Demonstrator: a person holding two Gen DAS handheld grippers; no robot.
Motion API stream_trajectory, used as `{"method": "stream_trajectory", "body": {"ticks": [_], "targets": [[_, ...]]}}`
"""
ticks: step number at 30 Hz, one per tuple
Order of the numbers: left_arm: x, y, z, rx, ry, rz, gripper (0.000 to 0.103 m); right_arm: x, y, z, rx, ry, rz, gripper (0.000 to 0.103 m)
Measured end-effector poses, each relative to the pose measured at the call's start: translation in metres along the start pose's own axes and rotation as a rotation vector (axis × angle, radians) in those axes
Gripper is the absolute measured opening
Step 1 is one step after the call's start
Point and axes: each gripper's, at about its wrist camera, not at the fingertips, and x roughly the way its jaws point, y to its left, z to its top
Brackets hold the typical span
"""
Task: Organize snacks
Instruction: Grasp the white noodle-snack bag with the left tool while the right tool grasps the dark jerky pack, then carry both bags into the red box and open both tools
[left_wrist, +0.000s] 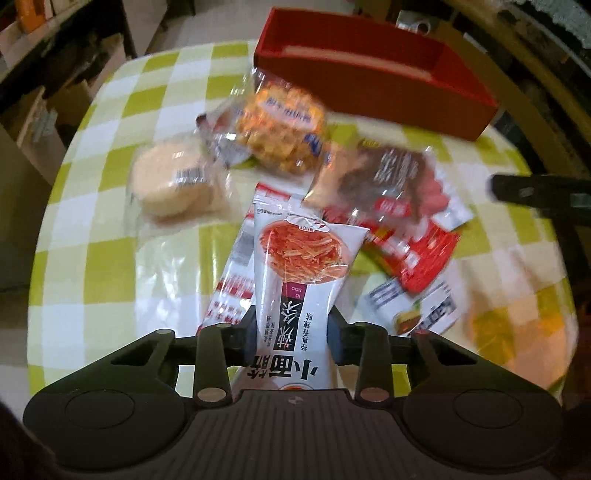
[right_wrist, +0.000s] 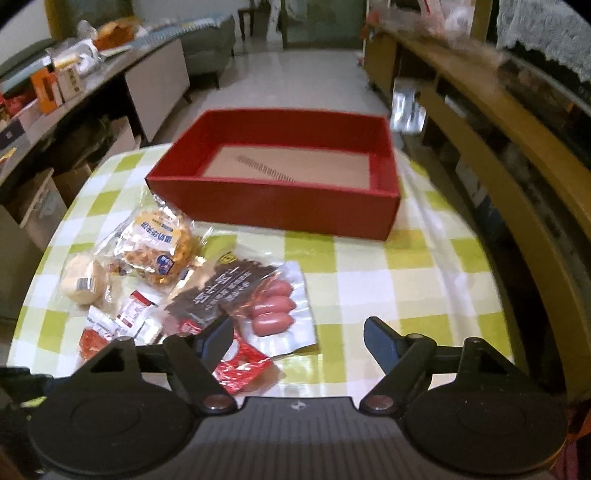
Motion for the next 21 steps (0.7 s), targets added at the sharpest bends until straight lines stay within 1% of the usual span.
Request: {"method": "stream_trajectory", "body": {"ticks": [3,5,9,11,14,16,18,19,20,21], "targets": [[-0.003,0.002,0.004,-0.018,-0.014,-0.011,0.043,0.01,0.01,0.013,0.034,0.032,0.006,0.086],[-0.005,0.008,0.007,-0.049,-0.017,-0.028,0.043,0.021,0.018,0.02,0.064,0.077,0.004,0.086],[-0.009,0.019,0.008,-0.075,-0.023,-0.048,0.043,0.046,0.036,0.029,0.128,0.163,0.036,0.086],[-0.01,0.023,0.009,-0.09,-0.02,-0.061,0.043,0.057,0.046,0.032,0.152,0.188,0.029,0.086],[-0.01,0.03,0.01,-0.107,-0.021,-0.061,0.043,0.07,0.062,0.036,0.169,0.214,0.036,0.086],[-0.01,0.033,0.01,-0.107,-0.024,-0.055,0.043,0.078,0.071,0.038,0.153,0.215,0.011,0.085],[-0.009,0.035,0.01,-0.102,-0.027,-0.042,0.044,0.089,0.078,0.04,0.13,0.225,-0.058,0.085],[-0.008,0.037,0.01,-0.102,-0.026,-0.037,0.044,0.097,0.079,0.039,0.132,0.243,-0.082,0.085],[-0.007,0.039,0.01,-0.107,-0.021,-0.037,0.044,0.102,0.078,0.038,0.14,0.247,-0.09,0.085],[-0.006,0.041,0.01,-0.112,-0.014,-0.042,0.044,0.104,0.077,0.037,0.149,0.245,-0.096,0.088]]}}
